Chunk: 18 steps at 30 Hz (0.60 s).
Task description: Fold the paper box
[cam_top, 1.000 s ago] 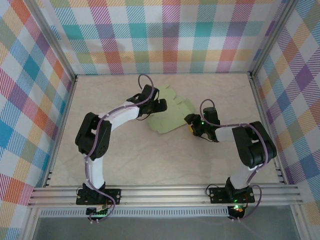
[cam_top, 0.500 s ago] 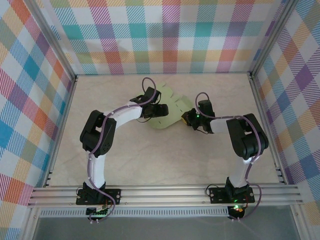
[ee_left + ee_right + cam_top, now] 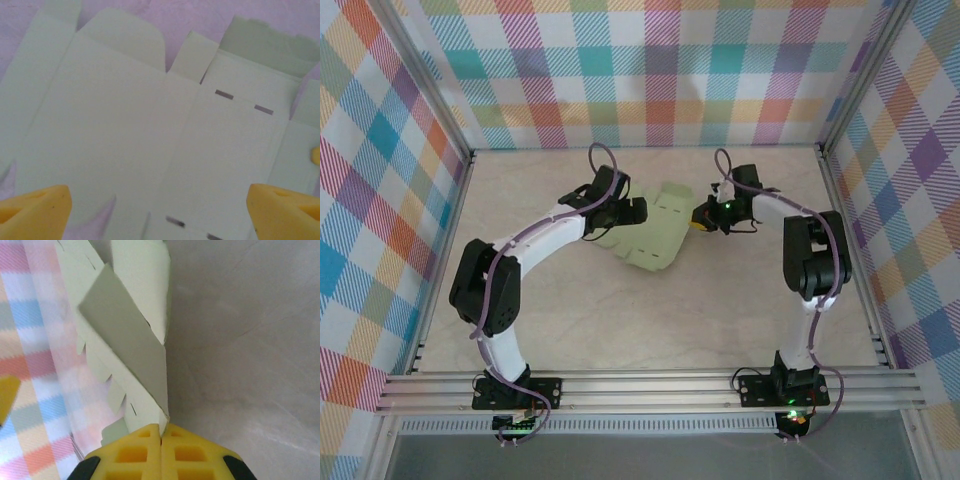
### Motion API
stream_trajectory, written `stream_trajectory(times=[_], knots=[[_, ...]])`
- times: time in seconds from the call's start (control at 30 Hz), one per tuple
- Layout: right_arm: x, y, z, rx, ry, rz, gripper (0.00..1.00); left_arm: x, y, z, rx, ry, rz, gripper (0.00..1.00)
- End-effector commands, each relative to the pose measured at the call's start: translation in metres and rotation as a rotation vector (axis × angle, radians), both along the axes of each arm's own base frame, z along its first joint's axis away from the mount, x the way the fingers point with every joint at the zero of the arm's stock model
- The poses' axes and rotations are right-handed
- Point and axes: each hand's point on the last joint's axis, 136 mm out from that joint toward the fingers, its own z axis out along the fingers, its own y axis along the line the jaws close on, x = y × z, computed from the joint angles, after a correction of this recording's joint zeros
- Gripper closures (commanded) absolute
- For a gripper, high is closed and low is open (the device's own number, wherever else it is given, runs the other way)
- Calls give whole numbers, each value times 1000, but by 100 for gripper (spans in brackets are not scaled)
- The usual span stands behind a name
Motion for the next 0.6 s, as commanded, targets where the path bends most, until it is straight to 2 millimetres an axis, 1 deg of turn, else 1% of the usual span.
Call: stream_trajectory(times=[0.0, 0.07, 0.17, 0.2, 0.23, 0.27, 0.3, 0.33, 0.37, 0.4, 0.43, 0.47, 0.5, 0.57], knots=[[-43, -4, -13, -59, 100, 202, 100, 0, 13, -2, 51, 13, 7, 10], [-42, -9, -18, -95, 104, 233, 100, 0, 14, -10, 50, 34, 4, 10], [-33, -21, -24, -164, 97, 261, 100, -2, 13, -26, 36, 82, -7, 14], [-27, -25, -23, -180, 88, 266, 100, -2, 12, -32, 26, 102, -10, 16], [-23, -28, -22, -186, 84, 268, 97, -3, 12, -39, 11, 125, -11, 18], [-18, -29, -20, -185, 78, 266, 93, -3, 11, -46, -5, 148, -11, 19], [-13, -30, -16, -186, 66, 262, 86, -4, 10, -53, -25, 174, -18, 22], [-8, -31, -13, -190, 50, 255, 73, -6, 8, -62, -44, 205, -25, 24], [-5, -31, -9, -194, 36, 242, 55, -7, 8, -70, -56, 232, -28, 24], [-2, -32, -4, -200, 18, 222, 48, -9, 8, -77, -67, 258, -29, 25], [0, -33, 1, -211, -11, 192, 48, -12, 8, -84, -72, 281, -30, 26], [5, -39, 5, -239, -36, 141, 46, -14, 8, -88, -75, 299, -31, 26], [10, -45, 13, -268, -87, 71, 42, -17, 8, -91, -76, 318, -33, 27], [10, -47, 27, -241, -156, -39, 37, -22, 12, -95, -66, 323, -26, 30]])
